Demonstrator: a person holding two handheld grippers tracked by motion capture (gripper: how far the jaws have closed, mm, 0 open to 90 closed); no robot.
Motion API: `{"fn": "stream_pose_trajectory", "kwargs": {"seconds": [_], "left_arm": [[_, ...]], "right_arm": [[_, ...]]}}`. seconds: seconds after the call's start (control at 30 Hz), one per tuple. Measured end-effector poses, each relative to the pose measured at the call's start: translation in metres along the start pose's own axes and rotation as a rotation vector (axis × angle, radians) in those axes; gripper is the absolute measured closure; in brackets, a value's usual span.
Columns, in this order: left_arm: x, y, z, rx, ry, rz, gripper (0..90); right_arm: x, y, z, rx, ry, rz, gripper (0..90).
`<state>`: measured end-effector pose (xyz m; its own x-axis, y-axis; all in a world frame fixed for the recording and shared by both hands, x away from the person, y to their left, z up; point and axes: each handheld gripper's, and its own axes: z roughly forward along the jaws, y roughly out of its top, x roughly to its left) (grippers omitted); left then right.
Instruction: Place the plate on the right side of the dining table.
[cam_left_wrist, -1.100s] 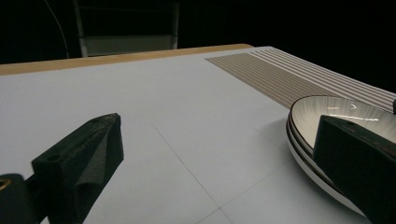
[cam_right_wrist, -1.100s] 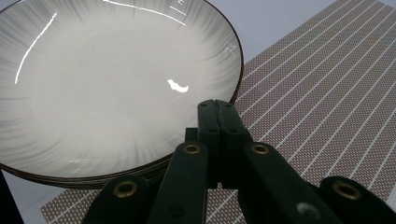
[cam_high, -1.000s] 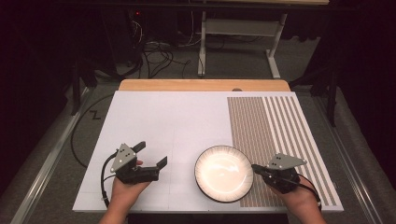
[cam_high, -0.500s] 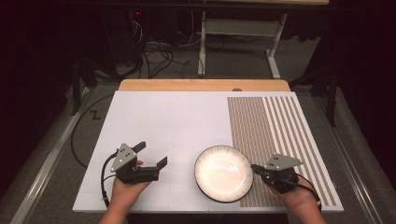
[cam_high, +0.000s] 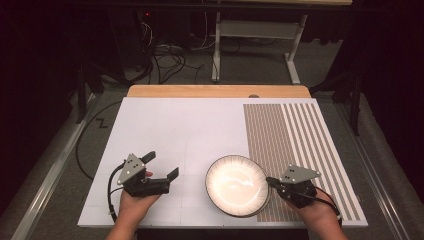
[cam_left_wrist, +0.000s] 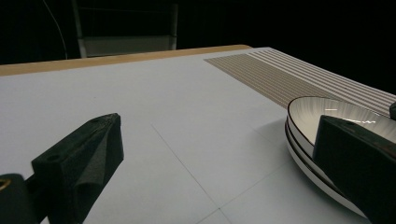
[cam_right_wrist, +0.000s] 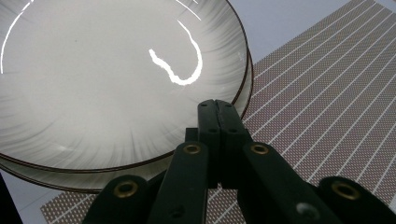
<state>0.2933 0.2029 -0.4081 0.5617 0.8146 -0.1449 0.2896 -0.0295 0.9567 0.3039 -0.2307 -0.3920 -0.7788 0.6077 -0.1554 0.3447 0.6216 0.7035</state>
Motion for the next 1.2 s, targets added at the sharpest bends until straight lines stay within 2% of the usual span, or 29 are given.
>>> {"fn": "stream_pose_trajectory", "kwargs": {"seconds": [0.4, 0.7, 1.2], "left_arm": [[0.0005, 0.0003, -0.0011, -0.001, 0.008, 0.01, 2.3], [0.0006, 0.0005, -0.0014, -0.004, 0.006, 0.011, 2.2], [0.0004, 0.0004, -0.0008, -0.001, -0.006, 0.012, 2.1]], "right_arm": [[0.0054, 0.0035, 0.005, -0.003, 0.031, -0.007, 90.0], [0.0072, 0.0048, 0.0074, -0.008, 0.063, 0.005, 90.0], [0.0054, 0.0037, 0.0081, -0.014, 0.083, 0.023, 90.0]]}}
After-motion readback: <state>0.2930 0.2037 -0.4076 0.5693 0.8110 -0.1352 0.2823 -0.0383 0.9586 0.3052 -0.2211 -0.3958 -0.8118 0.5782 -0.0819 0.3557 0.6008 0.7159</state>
